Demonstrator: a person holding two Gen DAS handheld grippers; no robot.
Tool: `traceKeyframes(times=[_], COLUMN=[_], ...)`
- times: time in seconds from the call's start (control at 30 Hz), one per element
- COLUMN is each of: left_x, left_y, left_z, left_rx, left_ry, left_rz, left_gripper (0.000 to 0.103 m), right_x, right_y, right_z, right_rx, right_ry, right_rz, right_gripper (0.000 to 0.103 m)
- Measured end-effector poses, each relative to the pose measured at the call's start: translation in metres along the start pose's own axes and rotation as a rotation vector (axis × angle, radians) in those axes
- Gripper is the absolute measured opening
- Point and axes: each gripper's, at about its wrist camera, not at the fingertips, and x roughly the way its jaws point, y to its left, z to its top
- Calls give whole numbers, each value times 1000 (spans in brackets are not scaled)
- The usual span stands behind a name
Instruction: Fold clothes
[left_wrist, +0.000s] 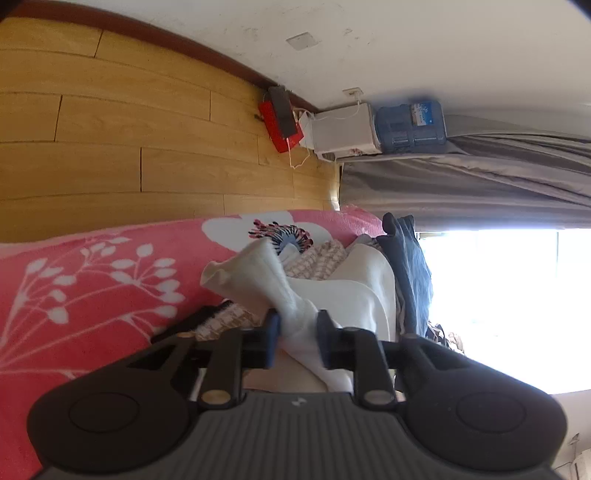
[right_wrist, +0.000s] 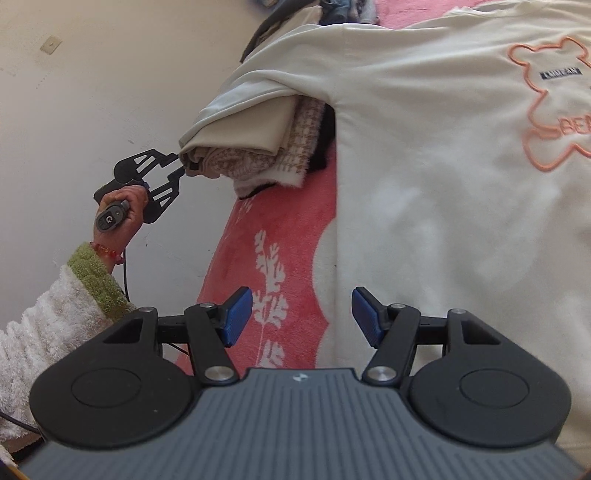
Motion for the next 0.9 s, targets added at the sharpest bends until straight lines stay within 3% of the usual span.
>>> traceKeyframes(times=[0.1,0.23,0.47,0.53,0.63,0.73,0.9], left_x=[2,-10,-82,-87,-72,-54,-28], left_y=[-12,-54,-161,-174,-163,-130,-73], left_z=[-2,-16,-38,-41,-39,-29,-1], left_rx=[71,262,594,689,727,698,559], left_ry=[-43,-133,-267,-276,-271,-268,-253], left_rz=[41,144,79,106,218,330,471], left_gripper=[14,8,4,4,4,4,14], right_x=[-8,-17,-28,-27,-26,-26,-28], right_y=[-6,-12,-28,-35,-42,-45,-51], right_z=[-1,-3,-8,-10,-14,-15,-12], right_rx=[30,52,96,121,152,160,173], right_ry=[-12,-16,-39,-43,-46,-49,-49], right_rz=[1,-11,-29,-30,-32,-35,-47], right_gripper=[60,60,60,60,60,60,61])
